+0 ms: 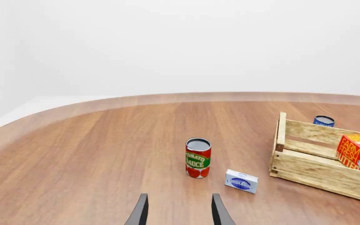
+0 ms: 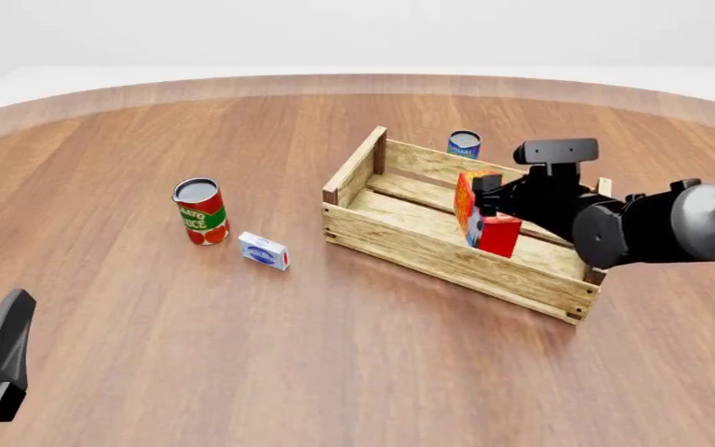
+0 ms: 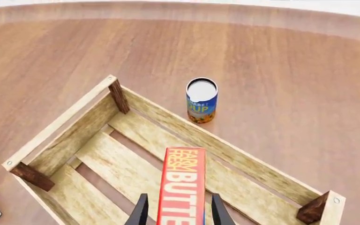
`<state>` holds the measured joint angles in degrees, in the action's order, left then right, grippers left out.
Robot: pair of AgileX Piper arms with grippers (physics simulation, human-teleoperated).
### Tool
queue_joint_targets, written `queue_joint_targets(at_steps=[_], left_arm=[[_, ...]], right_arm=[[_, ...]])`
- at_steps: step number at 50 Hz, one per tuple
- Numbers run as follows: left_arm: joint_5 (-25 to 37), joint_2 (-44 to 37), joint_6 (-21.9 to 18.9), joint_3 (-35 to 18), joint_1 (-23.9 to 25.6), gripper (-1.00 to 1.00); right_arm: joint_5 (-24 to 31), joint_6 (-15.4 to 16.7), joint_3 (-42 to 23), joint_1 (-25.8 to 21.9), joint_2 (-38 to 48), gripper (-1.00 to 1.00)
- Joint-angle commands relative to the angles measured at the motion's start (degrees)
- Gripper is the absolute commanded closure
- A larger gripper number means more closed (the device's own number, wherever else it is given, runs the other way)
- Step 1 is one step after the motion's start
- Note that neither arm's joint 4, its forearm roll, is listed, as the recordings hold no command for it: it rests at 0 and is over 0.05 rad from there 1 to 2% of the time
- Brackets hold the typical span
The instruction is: Pick up the butter and put it in the tray.
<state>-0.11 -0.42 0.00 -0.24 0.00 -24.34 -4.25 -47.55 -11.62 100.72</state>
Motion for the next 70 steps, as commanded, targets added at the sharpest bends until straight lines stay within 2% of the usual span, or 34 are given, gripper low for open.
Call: queue_joint_targets(at_steps=[1,55,56,57,61,70], left_arm=[[0.0,0.0,0.0,0.0,0.0,-1.0],[0.0,0.0,0.0,0.0,0.0,-1.0],[0.0,0.0,0.0,0.0,0.0,-1.0],[0.0,0.0,0.0,0.0,0.0,-1.0],[0.0,0.0,0.0,0.0,0.0,-1.0],[0.0,0.0,0.0,0.0,0.0,-1.0]], right_arm=[[-0.32,-0.19,-0.04,0.04,-0.53,-1.0],[1.04,1.6,-1.92,1.05,-2.28,-1.0],[-2.12,1.11,10.99,0.49,-12.0,-1.0],[-2.45,1.08,12.73,0.33,-13.19,-1.0],[-3.01,1.13,11.78,0.38,-11.94,-1.0],[-4.72,1.17,17.63,0.75,-18.26,-1.0]])
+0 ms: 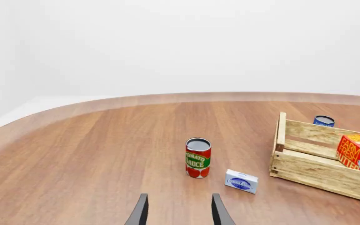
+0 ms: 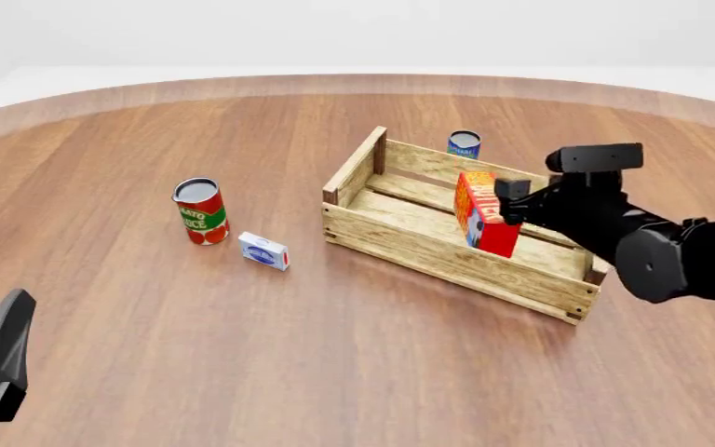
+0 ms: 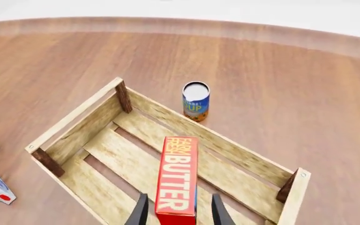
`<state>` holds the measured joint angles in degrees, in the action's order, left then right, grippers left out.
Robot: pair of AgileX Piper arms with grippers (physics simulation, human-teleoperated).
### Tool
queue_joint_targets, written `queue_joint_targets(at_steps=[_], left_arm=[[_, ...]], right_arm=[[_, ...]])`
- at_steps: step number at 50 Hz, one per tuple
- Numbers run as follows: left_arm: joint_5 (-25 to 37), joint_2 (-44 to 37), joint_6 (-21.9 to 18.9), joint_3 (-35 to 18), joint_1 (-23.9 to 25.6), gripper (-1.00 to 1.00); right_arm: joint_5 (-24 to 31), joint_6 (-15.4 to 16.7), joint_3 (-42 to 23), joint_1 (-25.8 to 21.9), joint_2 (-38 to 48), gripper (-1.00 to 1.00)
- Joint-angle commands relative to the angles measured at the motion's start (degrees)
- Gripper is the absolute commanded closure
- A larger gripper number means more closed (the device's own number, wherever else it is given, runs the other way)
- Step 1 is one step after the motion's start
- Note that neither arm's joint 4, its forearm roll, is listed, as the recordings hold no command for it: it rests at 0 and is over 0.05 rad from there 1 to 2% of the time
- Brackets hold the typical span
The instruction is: Pick up the butter and put it in the tray.
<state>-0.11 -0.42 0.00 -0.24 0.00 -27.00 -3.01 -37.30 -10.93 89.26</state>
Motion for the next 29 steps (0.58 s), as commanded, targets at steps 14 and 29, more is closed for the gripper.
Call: queue_joint_targets(at_steps=[14,29], left_arm=[[0.0,0.0,0.0,0.0,0.0,-1.0],[0.0,0.0,0.0,0.0,0.0,-1.0]], right_arm=[[-1.9,0.0,9.73,1.0,-9.46,-1.0],[-3.7,-0.25,11.66,2.74,-10.07,-1.0]])
